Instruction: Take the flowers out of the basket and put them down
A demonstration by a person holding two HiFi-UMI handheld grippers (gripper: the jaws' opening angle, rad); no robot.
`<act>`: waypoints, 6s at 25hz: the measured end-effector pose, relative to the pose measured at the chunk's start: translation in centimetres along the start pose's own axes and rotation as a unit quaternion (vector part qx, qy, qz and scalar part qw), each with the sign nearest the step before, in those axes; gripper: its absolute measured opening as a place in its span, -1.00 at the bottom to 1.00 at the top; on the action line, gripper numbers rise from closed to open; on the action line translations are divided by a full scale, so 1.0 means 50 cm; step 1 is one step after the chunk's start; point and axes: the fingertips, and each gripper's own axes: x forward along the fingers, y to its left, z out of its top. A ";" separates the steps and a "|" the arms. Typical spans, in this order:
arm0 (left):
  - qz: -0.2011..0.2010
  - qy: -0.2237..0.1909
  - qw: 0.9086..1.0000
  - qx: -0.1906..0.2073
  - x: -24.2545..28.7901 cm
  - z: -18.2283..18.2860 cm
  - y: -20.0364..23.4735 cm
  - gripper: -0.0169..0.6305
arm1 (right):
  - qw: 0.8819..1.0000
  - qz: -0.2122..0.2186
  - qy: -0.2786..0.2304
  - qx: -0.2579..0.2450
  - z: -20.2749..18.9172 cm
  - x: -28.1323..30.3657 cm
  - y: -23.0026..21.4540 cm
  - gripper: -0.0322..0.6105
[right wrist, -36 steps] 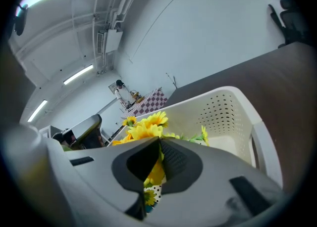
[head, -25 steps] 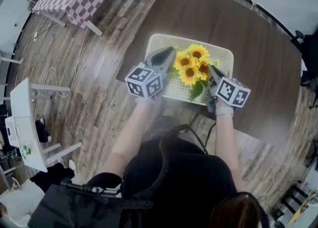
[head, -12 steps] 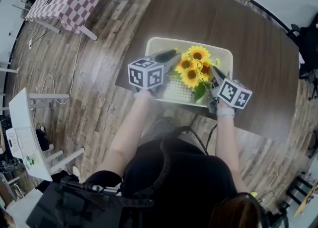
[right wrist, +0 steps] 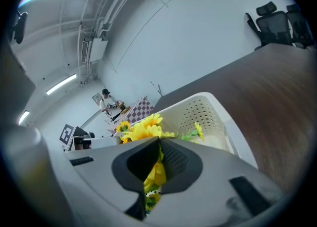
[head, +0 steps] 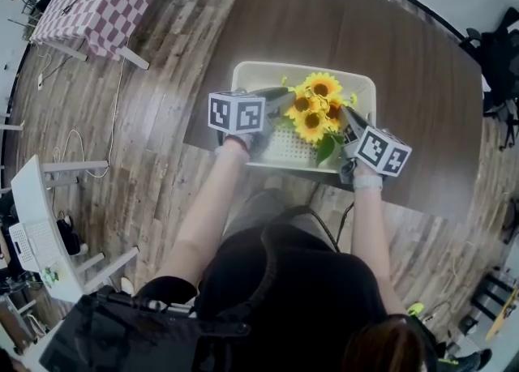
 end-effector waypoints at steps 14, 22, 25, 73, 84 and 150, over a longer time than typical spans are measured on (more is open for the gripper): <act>-0.044 -0.010 0.998 -0.054 -0.003 -0.010 -0.014 -0.89 | 1.000 0.029 -0.006 0.010 0.000 -0.004 0.025 -0.89; -0.027 -0.043 0.998 -0.039 -0.044 0.003 -0.031 -0.91 | 0.998 0.063 -0.018 0.021 -0.006 -0.029 0.066 -0.89; -0.018 -0.065 0.997 -0.034 -0.062 0.017 -0.036 -0.91 | 0.994 0.099 -0.027 0.027 0.003 -0.037 0.096 -0.89; 0.000 -0.215 0.975 0.059 0.031 0.142 -0.370 -0.91 | 0.964 0.247 -0.094 0.006 0.228 -0.294 0.017 -0.89; -0.051 -0.169 0.981 0.078 0.196 0.089 -0.476 -0.91 | 0.968 0.202 -0.142 0.033 0.235 -0.416 -0.141 -0.89; -0.041 -0.061 0.997 -0.017 0.393 -0.208 -0.473 -0.92 | 0.980 0.125 -0.065 0.140 0.037 -0.476 -0.389 -0.89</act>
